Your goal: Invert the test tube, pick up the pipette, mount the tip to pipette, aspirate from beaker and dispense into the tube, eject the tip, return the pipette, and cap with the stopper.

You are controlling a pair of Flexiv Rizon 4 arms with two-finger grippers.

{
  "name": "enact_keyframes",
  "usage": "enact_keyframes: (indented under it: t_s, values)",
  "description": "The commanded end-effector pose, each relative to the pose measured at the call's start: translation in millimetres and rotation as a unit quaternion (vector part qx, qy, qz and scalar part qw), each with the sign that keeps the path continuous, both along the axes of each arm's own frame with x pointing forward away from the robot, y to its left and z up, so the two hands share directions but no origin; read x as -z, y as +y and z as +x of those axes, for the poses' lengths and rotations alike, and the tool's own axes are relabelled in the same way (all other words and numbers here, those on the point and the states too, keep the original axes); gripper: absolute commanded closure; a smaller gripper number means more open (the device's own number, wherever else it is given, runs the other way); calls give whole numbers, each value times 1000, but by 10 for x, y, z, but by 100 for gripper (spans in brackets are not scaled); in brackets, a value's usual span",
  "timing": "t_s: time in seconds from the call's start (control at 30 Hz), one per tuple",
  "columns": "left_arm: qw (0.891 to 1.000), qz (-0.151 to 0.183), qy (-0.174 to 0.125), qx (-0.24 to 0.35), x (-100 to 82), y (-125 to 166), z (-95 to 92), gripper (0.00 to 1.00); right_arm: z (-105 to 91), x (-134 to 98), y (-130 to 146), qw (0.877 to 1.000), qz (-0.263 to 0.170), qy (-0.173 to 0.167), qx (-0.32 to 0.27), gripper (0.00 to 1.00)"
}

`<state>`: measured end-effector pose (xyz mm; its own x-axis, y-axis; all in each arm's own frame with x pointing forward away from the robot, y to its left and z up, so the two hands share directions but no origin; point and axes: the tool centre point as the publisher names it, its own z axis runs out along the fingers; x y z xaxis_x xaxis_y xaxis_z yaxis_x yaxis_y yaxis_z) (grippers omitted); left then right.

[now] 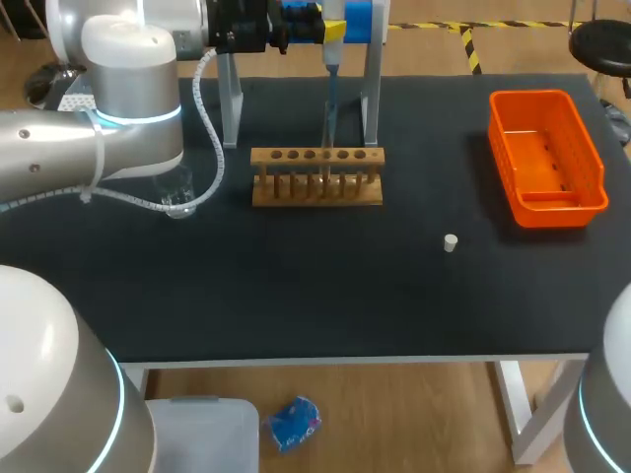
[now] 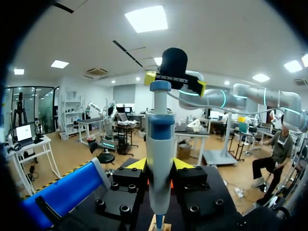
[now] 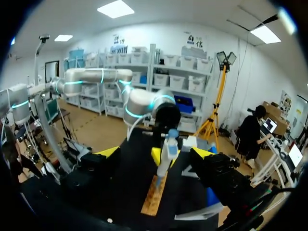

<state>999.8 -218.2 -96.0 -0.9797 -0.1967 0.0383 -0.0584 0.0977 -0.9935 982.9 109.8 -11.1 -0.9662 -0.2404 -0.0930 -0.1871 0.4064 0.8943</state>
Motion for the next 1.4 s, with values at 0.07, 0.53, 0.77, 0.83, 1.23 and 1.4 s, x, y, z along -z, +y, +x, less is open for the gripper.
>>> enact_keyframes:
  t_s: [0.07,0.53,0.77,0.83,1.23,1.4]
  values:
    - [1000,0,0,-3,-4,-6,-11,100,-265,260,-125,999,-10,-20,30,0]
    - [1000,0,0,-3,-4,-6,-11,100,-450,1060,-157,998,10,-20,55,0]
    - [1000,0,0,-3,-4,-6,-11,100,-450,1060,-157,998,10,-20,55,0]
    - [1000,0,0,-3,-4,-6,-11,100,-450,1060,-157,998,10,-20,55,0]
    - [1000,0,0,-3,-4,-6,-11,100,-320,1578,-15,998,-17,5,56,0]
    - [1000,0,0,-3,-4,-6,-11,100,-281,1878,16,998,-29,13,56,0]
